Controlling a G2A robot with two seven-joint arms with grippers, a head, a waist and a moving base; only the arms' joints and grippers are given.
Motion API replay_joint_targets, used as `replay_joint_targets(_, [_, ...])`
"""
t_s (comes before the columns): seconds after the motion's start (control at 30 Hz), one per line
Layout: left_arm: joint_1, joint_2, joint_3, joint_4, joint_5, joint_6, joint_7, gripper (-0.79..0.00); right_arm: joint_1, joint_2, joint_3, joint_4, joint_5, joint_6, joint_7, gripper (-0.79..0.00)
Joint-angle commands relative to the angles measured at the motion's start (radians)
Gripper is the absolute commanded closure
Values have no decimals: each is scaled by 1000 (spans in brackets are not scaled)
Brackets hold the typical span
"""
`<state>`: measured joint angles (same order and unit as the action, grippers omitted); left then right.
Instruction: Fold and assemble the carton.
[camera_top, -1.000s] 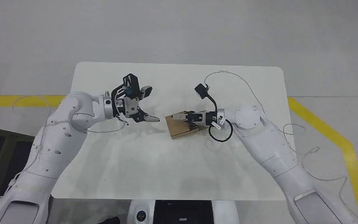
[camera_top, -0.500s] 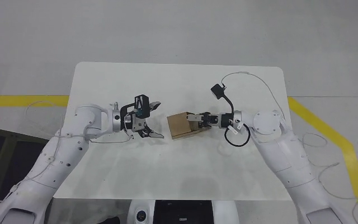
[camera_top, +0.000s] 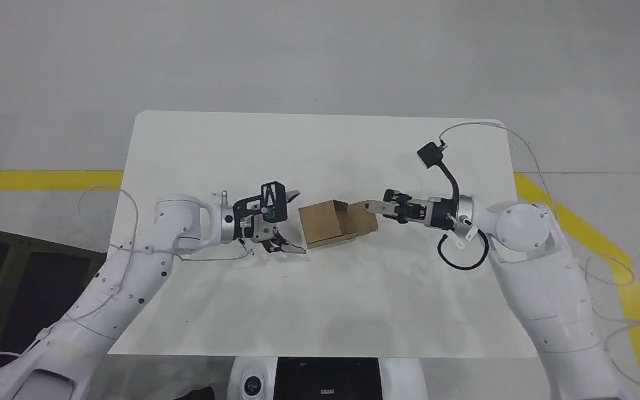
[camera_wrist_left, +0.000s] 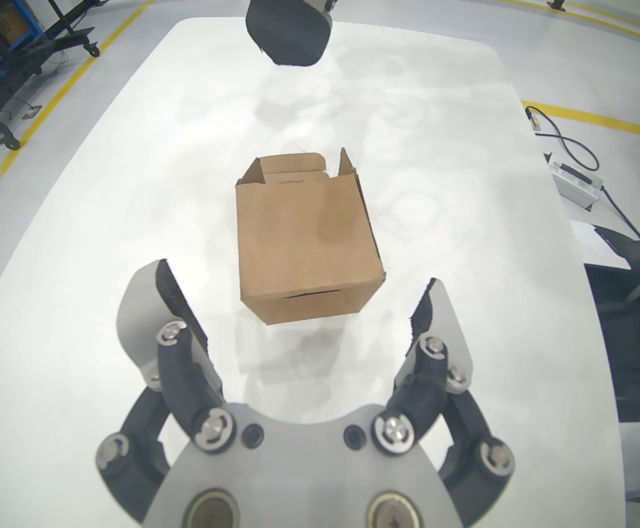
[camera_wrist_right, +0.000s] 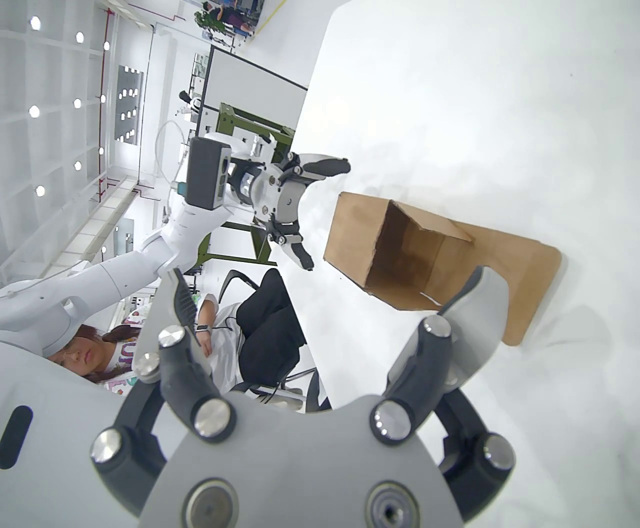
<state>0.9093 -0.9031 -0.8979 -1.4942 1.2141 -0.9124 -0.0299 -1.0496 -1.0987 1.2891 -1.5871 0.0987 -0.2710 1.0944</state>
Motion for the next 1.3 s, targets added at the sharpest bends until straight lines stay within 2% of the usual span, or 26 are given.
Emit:
replay_joint_targets(0.0, [-8,-6,13,5,13,9,-2,-785,-10,4,11,-15,2,2,6,-785])
replay_joint_targets(0.07, [-17,-13,23,16,24,15,2,-785,-24,8,20,-37,0,10,4,-785])
replay_joint_targets(0.13, [-28,-18,29,29,34,17,7,-785,-36,10,25,-57,1,16,-1,-699])
replay_joint_targets(0.2, [-42,-21,28,45,48,20,14,-785,-42,12,28,-73,2,22,-3,-742])
replay_joint_targets(0.27, [-55,-25,26,65,54,21,23,-785,-45,14,29,-83,3,26,-7,-727])
replay_joint_targets(0.3, [-61,-26,25,74,52,20,26,-785,-46,14,27,-86,4,27,-8,-646])
replay_joint_targets(0.37, [-72,-29,23,88,44,9,27,-785,-44,15,21,-88,7,28,-8,-385])
replay_joint_targets(0.43, [-81,-32,22,94,43,-5,26,-785,-40,15,13,-84,10,27,-8,-289])
replay_joint_targets(0.5, [-89,-33,19,99,55,-14,28,-785,-35,15,3,-78,12,28,-8,-83])
replay_joint_targets(0.53, [-91,-34,18,104,55,-15,30,-785,-32,15,-1,-76,11,29,-7,-6])
replay_joint_targets(0.77, [-100,-39,15,111,64,-27,38,-785,-24,16,-10,-74,-13,45,-16,0])
replay_joint_targets(0.93, [-90,-33,-2,73,53,-100,40,-785,-24,16,-10,-74,-13,45,-16,0])
replay_joint_targets(1.1, [-53,-16,-32,20,47,-100,26,-785,-24,16,-10,-74,-13,45,-16,0])
replay_joint_targets(1.27, [-20,-14,-31,-13,75,-66,12,-785,-46,19,-44,-82,-33,117,20,0])
